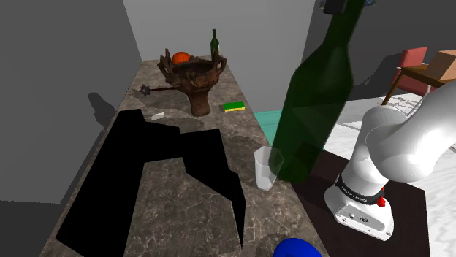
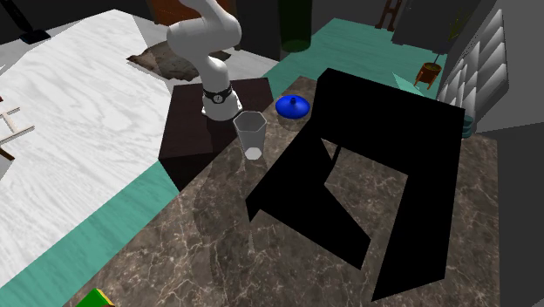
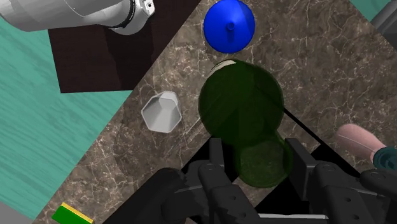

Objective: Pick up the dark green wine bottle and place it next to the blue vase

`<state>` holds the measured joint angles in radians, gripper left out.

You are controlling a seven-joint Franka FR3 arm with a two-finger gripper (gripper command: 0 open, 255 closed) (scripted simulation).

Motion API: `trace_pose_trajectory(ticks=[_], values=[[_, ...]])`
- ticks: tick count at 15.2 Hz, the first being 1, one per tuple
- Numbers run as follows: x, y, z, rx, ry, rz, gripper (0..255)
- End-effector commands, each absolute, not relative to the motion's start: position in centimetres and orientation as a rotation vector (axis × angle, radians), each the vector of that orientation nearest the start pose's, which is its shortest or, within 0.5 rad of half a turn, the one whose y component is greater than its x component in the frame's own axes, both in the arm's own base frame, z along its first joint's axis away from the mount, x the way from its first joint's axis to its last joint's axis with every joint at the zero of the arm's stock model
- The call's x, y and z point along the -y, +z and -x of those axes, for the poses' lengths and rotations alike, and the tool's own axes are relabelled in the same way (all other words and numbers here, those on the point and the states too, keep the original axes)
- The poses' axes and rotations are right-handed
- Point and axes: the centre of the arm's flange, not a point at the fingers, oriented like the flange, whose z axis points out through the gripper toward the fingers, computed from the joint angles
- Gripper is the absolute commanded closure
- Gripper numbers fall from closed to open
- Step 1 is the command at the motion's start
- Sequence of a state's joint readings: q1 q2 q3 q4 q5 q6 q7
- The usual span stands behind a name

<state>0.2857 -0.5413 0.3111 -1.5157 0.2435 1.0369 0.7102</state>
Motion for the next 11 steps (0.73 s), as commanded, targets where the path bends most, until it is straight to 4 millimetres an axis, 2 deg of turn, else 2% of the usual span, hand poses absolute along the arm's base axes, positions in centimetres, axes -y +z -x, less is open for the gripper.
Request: trace_pose_trajectory(ticks=[1,11], values=[[-24.2,80.4,-18.2,-0.038,0.006,3.084,255],[-24.2,75.1,-18.2,-0.038,0.006,3.084,255]])
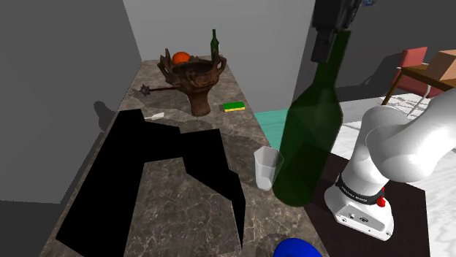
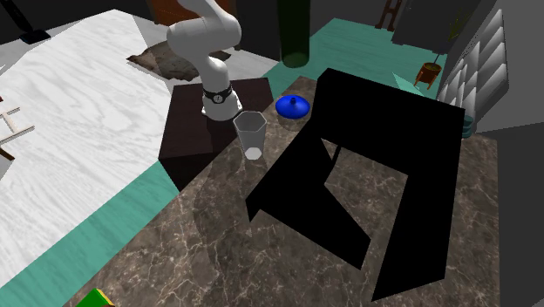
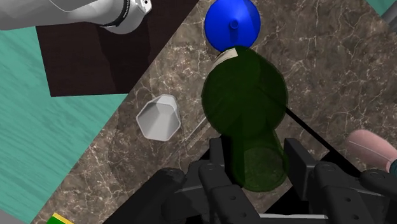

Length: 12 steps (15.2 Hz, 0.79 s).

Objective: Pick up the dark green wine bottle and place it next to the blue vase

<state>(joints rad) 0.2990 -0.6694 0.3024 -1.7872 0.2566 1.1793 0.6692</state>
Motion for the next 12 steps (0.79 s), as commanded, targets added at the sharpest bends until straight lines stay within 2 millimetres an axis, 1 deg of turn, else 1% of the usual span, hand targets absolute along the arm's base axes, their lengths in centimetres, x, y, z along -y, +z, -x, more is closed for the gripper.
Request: trace_pose_trajectory(ticks=[1,12], values=[[-24.2,74.6,-18.2,-0.038,0.006,3.084,255],[-24.2,68.8,-18.2,-0.038,0.006,3.084,255]])
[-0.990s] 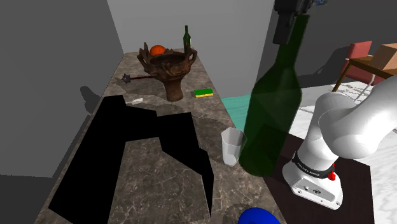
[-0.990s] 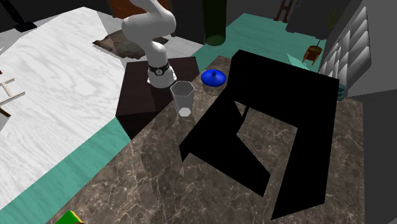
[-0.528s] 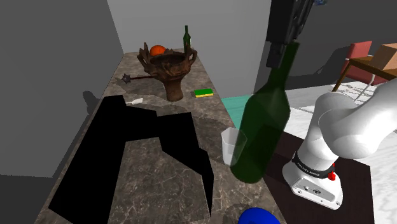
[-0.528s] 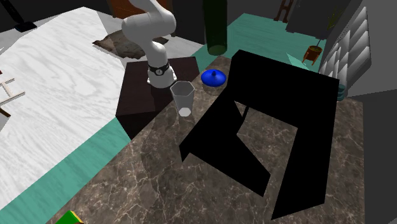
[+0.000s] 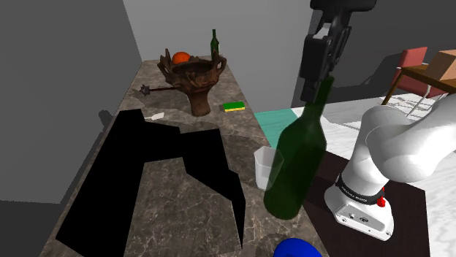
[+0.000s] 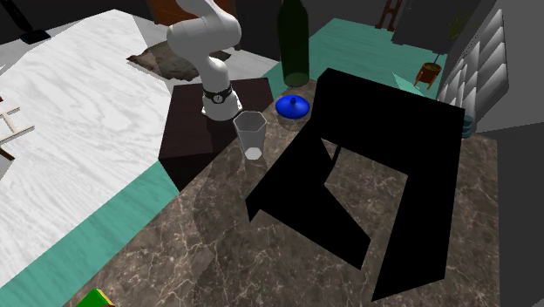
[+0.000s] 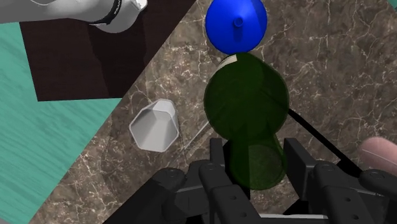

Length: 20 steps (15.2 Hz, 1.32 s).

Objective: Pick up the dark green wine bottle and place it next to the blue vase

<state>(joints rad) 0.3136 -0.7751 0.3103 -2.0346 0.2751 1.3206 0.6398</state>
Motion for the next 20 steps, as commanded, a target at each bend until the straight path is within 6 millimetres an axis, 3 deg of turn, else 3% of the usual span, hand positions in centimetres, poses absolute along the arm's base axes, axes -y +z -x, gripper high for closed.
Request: trace_pose_trajectory(ticks=[1,20], values=[[-24.2,68.3,-18.2,-0.038,0.006,3.084,255],[-24.2,58.2,-18.2,-0.038,0.006,3.084,255]])
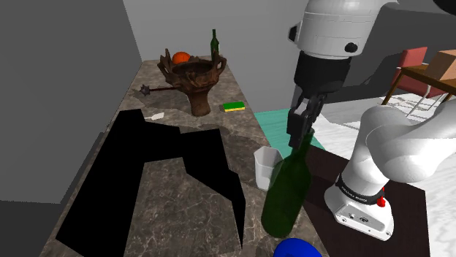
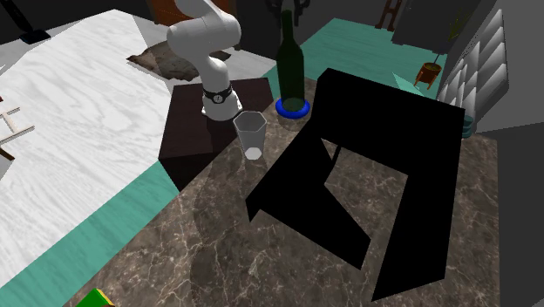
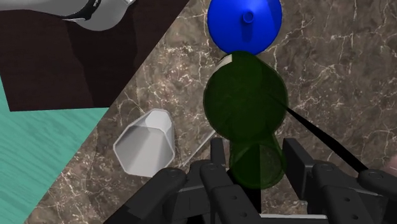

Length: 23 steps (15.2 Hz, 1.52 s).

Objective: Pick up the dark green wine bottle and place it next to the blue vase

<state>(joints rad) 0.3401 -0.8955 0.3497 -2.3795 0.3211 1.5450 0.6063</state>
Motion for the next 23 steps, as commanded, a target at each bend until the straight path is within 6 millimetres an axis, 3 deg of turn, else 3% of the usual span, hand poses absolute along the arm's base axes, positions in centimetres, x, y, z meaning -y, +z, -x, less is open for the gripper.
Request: trace_pose_trajectory(ticks=[1,21,23], values=[[-24.2,57.7,-18.2,-0.038,0.006,3.084,255],[-24.2,47.1,-18.2,-0.038,0.006,3.084,255],[-24.2,47.1,-18.2,-0.038,0.006,3.084,255]])
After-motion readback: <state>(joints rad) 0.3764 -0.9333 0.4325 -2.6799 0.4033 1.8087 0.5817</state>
